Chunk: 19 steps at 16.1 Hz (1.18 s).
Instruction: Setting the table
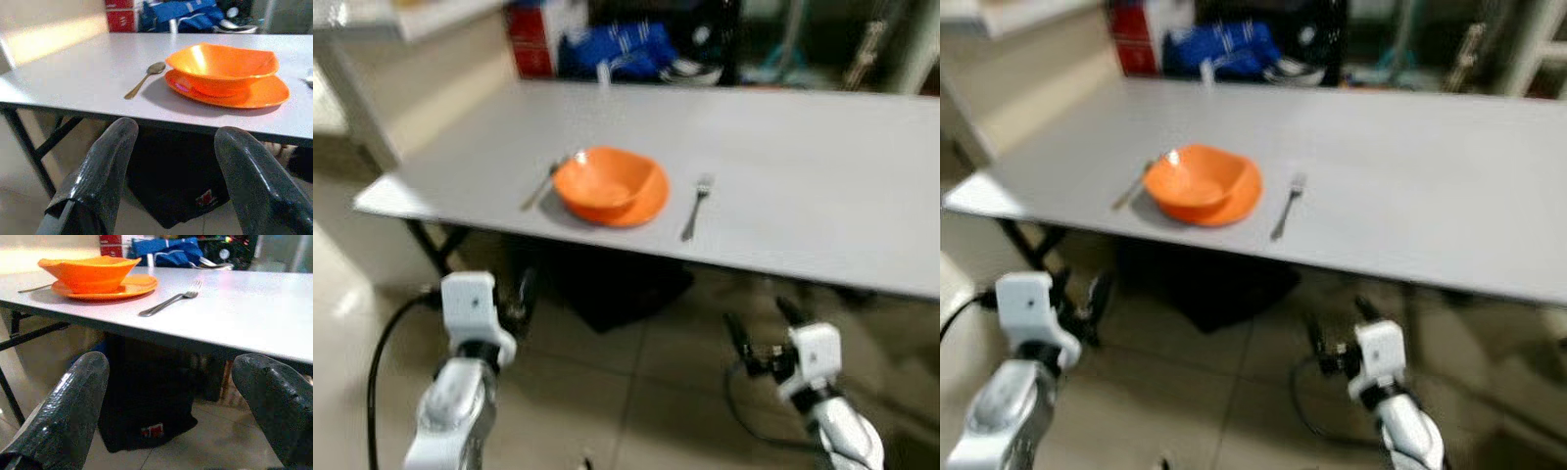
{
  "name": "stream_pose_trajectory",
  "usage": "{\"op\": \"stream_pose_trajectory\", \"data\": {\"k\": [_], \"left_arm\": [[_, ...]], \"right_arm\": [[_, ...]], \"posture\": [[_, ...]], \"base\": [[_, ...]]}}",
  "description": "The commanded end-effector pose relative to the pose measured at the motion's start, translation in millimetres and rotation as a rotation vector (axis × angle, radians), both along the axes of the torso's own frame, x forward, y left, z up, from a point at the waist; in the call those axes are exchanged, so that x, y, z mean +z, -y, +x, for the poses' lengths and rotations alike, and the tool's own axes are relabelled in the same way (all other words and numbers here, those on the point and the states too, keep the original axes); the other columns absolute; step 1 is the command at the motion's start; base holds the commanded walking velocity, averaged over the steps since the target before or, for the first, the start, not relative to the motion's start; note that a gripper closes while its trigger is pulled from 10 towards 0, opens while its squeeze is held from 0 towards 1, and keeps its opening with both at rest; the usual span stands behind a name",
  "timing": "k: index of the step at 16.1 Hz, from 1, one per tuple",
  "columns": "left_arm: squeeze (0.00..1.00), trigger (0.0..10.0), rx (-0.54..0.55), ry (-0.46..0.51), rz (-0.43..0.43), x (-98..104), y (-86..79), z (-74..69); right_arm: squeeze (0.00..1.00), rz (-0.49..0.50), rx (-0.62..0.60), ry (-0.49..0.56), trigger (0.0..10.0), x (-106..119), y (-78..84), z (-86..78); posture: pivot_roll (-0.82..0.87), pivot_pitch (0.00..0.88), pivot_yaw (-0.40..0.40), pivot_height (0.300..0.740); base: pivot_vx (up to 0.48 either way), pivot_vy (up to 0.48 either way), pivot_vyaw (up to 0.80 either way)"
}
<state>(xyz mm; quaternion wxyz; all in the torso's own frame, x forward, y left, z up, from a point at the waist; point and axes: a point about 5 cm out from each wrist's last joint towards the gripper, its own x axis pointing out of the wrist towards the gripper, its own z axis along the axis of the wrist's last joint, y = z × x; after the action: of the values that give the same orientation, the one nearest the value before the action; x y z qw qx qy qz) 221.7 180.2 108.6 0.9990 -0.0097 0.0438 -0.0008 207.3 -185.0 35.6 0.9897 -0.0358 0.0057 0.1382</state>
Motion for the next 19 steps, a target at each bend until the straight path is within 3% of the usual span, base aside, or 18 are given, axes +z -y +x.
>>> {"op": "stream_pose_trajectory", "data": {"k": [1, 12, 16, 19], "left_arm": [[0.0, 10.0, 0.003, -0.022, 0.01, -3, -5.8, 0.6], [0.0, 10.0, -0.04, -0.043, 0.002, -10, -2.8, 7.0], [0.0, 10.0, -0.054, -0.04, 0.006, -10, -1.1, 10.4], [0.0, 10.0, -0.051, -0.041, 0.01, -10, -2.4, 12.1]], "right_arm": [[0.0, 0.014, 0.014, 0.012, 10.0, 4, -7.7, 2.9], [0.0, 0.007, 0.034, 0.053, 10.0, 30, -27.9, 16.4], [0.0, 0.007, 0.03, 0.066, 10.0, 45, -32.7, 17.7], [0.0, 0.003, 0.028, 0.072, 10.0, 52, -33.4, 15.8]], "posture": [[-0.19, 0.0, 0.092, 0.74], [-0.2, 0.007, 0.096, 0.74], [-0.2, 0.008, 0.098, 0.74], [-0.2, 0.004, 0.101, 0.74]], "base": [[0.0, 0.469, -0.8], [0.0, 0.479, -0.07], [0.0, 0.48, -0.8], [0.0, 0.48, 0.0]]}}
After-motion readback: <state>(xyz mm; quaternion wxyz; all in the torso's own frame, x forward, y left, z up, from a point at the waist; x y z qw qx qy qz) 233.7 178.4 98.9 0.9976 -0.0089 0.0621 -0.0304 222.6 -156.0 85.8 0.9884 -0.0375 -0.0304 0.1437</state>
